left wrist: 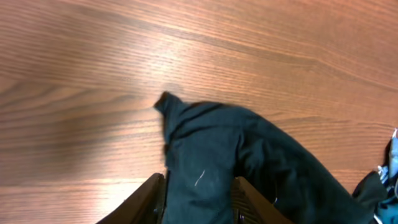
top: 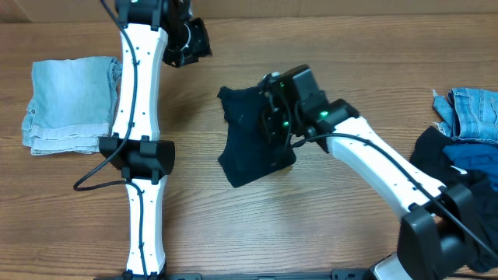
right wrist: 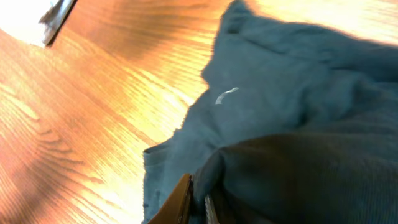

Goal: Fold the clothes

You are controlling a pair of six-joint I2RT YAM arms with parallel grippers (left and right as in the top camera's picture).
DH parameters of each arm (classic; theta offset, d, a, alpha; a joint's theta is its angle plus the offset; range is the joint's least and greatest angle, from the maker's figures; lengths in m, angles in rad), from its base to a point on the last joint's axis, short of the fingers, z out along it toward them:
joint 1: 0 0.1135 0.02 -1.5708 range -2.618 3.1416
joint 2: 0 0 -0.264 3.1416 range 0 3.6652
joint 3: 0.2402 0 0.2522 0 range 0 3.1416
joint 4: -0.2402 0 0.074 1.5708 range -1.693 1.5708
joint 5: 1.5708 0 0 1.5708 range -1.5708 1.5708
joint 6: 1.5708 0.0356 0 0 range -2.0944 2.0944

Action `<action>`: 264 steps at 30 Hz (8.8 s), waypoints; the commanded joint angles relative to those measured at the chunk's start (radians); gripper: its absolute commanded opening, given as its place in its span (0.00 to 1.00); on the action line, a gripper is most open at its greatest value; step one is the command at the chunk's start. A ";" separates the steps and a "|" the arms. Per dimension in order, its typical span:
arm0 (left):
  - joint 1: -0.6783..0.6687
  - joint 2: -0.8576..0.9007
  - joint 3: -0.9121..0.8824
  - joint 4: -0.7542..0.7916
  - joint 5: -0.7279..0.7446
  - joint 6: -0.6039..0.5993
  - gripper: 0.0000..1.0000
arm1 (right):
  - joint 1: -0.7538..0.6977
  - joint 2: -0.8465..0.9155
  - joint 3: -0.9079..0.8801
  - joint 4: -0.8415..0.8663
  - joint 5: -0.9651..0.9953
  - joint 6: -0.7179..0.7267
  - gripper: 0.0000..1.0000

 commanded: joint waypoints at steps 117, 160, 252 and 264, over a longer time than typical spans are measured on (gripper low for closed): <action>-0.060 -1.183 -1.371 0.198 -0.309 0.004 0.32 | -0.275 -0.051 0.171 -0.452 0.218 0.124 0.09; -0.120 -0.544 -1.823 0.859 -0.296 -0.029 0.04 | -0.001 0.357 0.129 0.478 -0.201 0.083 0.04; -0.393 -0.719 -1.824 0.990 -0.329 -0.023 0.04 | -0.456 -0.043 0.130 -0.025 -0.056 0.132 0.04; -0.034 -0.637 -1.899 0.939 -0.310 -0.079 0.04 | -0.456 -0.179 0.130 -0.084 -0.056 0.131 0.04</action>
